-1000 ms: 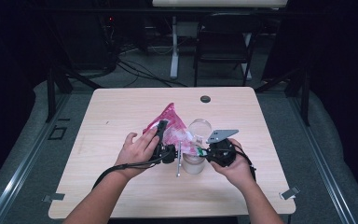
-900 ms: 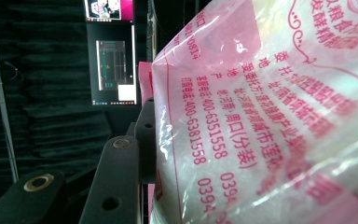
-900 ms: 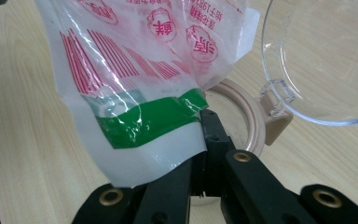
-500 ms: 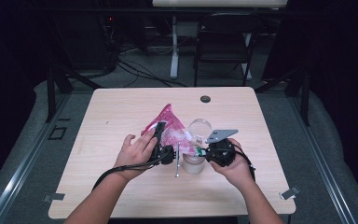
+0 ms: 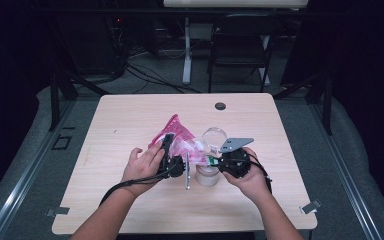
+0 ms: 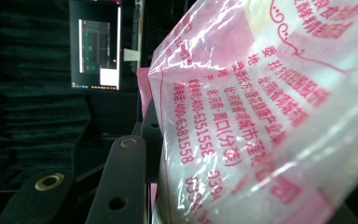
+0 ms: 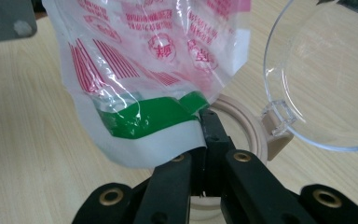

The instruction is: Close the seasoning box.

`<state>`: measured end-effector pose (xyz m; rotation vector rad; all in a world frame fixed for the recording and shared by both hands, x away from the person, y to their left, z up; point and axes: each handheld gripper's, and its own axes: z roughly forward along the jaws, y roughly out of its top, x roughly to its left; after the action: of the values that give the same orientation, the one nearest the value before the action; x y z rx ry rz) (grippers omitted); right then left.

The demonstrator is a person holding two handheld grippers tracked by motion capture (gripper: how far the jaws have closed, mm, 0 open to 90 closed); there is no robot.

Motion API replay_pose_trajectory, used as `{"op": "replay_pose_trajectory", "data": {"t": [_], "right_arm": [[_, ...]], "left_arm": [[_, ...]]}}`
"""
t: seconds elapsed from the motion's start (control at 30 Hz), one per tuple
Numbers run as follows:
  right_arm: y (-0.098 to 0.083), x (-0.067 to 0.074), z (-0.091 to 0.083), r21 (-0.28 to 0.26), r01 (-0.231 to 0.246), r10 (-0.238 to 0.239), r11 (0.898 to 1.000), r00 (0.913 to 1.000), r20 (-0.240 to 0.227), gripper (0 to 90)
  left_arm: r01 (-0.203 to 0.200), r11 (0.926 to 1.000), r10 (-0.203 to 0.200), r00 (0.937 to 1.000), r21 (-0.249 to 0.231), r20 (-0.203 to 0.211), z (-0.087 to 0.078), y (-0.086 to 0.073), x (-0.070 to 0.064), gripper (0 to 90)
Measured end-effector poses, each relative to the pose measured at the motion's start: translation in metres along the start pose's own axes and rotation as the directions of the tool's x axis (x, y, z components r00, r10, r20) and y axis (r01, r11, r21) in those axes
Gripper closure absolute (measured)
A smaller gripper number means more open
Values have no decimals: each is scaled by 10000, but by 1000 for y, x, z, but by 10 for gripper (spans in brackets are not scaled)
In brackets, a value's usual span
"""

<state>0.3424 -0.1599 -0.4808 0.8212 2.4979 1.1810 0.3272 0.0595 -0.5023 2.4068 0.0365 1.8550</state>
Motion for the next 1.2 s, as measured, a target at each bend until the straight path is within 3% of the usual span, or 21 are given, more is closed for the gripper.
{"op": "replay_pose_trajectory", "data": {"t": [0.3,0.47,0.8,0.87,1.2], "right_arm": [[3,1,2,-100,31,-31,9999,10000,-8,900],[4,2,3,-130,63,-63,9999,10000,-19,900],[5,3,4,-172,140,-140,9998,9999,-29,900],[5,4,4,-156,191,-191,9997,9998,-13,900],[6,5,5,-191,215,-217,9996,9997,-70,900]], "left_arm": [[742,9971,-746,9969,143,251,0,-4,-11,671],[842,9952,-866,9951,497,470,0,-4,-15,676],[1685,9821,-1770,9785,843,1061,3,-6,-25,682],[1554,9828,-1664,9795,993,1136,2,-7,-25,684],[1856,9772,-1976,9726,1031,1228,4,-8,-30,686]]}}
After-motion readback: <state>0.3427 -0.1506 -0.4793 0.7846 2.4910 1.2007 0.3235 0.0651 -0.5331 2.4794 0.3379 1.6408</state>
